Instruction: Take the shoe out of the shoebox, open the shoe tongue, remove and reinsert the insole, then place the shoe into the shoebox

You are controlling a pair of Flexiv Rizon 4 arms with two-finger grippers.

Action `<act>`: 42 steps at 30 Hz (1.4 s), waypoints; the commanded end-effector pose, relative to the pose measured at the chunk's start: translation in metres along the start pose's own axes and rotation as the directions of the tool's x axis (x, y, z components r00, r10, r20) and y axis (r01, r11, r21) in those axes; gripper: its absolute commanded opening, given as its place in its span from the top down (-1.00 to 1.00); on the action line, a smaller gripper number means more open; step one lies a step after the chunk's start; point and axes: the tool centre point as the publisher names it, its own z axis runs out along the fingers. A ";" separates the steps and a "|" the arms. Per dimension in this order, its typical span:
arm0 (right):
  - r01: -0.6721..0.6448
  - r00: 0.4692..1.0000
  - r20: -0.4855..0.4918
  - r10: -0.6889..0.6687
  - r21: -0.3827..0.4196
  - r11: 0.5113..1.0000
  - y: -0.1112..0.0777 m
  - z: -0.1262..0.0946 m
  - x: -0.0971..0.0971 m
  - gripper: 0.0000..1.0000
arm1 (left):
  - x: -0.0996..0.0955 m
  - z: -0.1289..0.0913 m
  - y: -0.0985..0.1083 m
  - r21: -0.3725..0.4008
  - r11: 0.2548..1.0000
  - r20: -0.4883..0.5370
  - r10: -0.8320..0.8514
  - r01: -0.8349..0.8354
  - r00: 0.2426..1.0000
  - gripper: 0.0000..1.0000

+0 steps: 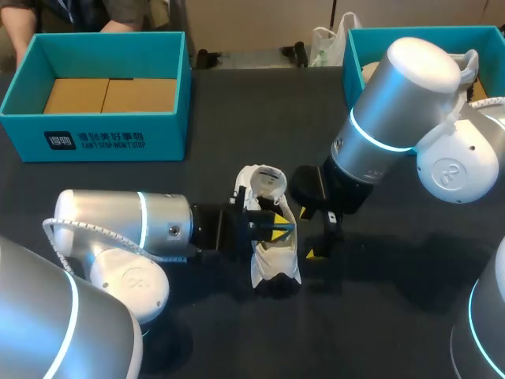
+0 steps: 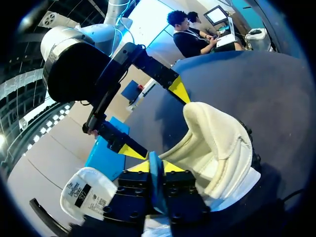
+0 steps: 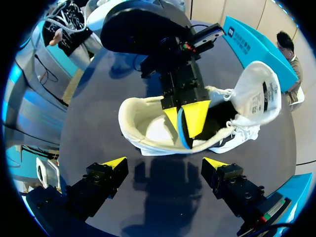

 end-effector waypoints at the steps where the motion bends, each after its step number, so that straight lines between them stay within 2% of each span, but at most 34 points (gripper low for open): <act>1: 0.001 1.000 0.001 -0.001 0.000 1.000 0.000 0.001 0.001 -1.00 | 0.000 -0.017 -0.005 0.004 1.000 -0.006 -0.005 0.005 1.000 0.41; 12: 0.001 1.000 0.001 -0.001 0.000 1.000 0.000 0.001 0.001 -1.00 | -0.005 -0.039 -0.018 0.014 1.000 -0.037 -0.008 0.008 0.999 0.16; 20: 0.001 1.000 0.001 -0.001 0.000 1.000 0.000 0.001 0.001 -1.00 | -0.001 -0.046 -0.022 -0.004 1.000 -0.111 0.023 -0.024 0.994 0.18; 31: -0.012 1.000 -0.005 0.012 -0.024 1.000 -0.051 -0.038 -0.008 -1.00 | 0.000 -0.071 -0.024 0.002 0.997 -0.240 0.069 -0.071 0.968 0.17; 32: -0.001 1.000 -0.008 0.000 -0.044 0.999 -0.055 -0.041 -0.009 -1.00 | 0.000 -0.074 -0.024 0.001 0.997 -0.255 0.074 -0.076 0.964 0.18; 34: -0.014 1.000 -0.017 0.014 -0.026 1.000 -0.063 -0.046 -0.010 -1.00 | 0.000 -0.078 -0.023 -0.004 0.996 -0.287 0.085 -0.090 0.954 0.17; 42: 0.002 0.999 -0.038 -0.004 -0.041 0.999 -0.076 -0.057 -0.014 -1.00 | -0.003 -0.097 -0.013 0.016 0.988 -0.421 0.144 -0.152 0.895 0.16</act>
